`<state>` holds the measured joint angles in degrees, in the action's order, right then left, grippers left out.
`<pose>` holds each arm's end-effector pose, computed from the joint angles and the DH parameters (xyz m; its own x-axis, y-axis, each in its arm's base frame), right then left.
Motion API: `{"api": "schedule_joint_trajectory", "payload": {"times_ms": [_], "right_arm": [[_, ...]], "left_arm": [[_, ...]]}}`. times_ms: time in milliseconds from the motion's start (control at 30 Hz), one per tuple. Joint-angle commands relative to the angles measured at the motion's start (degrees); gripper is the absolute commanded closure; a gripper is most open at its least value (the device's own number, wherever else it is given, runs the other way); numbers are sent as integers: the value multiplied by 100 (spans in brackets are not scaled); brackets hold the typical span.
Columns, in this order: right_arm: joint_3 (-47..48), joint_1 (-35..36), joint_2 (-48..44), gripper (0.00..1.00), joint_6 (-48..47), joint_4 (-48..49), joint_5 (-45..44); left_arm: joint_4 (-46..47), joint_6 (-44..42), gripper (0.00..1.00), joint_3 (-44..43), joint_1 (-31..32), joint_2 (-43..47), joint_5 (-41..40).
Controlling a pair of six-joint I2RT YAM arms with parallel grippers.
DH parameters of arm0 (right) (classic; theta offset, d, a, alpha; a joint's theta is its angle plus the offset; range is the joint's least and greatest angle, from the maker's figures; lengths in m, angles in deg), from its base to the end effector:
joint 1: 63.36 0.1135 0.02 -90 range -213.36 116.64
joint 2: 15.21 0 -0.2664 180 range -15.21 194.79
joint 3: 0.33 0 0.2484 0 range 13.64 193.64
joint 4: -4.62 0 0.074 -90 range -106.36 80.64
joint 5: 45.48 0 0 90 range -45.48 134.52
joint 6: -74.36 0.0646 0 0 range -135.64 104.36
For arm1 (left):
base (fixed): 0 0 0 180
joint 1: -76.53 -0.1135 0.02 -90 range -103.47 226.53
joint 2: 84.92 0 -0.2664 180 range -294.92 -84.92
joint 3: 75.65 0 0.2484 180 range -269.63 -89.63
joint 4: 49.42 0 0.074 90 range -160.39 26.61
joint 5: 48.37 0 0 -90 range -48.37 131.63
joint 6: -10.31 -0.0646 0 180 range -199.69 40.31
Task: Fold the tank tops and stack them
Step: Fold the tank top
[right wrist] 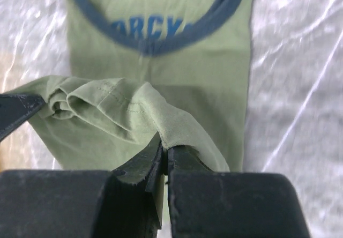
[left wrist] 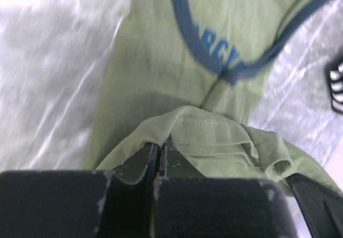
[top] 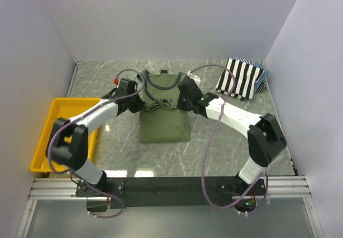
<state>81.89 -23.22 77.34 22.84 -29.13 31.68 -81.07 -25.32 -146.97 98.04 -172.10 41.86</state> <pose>0.2957 0.2305 0.2398 -0.7315 0.1768 -0.6586 -0.0656 0.9431 0.3260 0.3157 -0.1247 0.2095 -0.6997 -0.5979 -0.3911 -0.3425 0.7612 -0.5507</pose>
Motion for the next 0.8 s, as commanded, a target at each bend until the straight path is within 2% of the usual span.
{"api": "schedule_joint_trajectory", "payload": {"times_ms": [0,100,133,167,233,267,367,433,533,633,733,767], "right_arm": [[539,-313,447,100,-315,307,255],[716,-463,825,99,-367,517,457],[777,-550,921,95,-376,535,571],[943,-586,1123,82,-385,501,607],[1024,-674,1264,66,-394,518,642],[1085,-700,1274,55,-394,509,660],[1243,-771,1195,46,-420,448,634],[1348,-788,1108,43,-508,308,555],[1481,-797,923,43,-561,114,449],[1227,-780,555,43,-421,79,510],[525,-613,81,46,-332,445,651],[297,-578,26,52,-324,500,669]], "left_arm": [[510,-304,100,-479,-121,-457,196],[651,-331,100,-690,-209,-897,285],[651,-330,100,-734,-227,-1028,285],[834,-374,98,-726,-253,-1073,311],[906,-392,84,-778,-280,-1144,294],[1054,-383,72,-796,-315,-1152,337],[1196,-392,52,-883,-341,-1056,417],[1117,-418,48,-1006,-341,-934,390],[915,-436,47,-1016,-341,-617,294],[504,-235,49,-876,-341,-170,49],[467,-58,64,-306,-271,357,4],[449,3,80,-34,-245,455,-5]]}}
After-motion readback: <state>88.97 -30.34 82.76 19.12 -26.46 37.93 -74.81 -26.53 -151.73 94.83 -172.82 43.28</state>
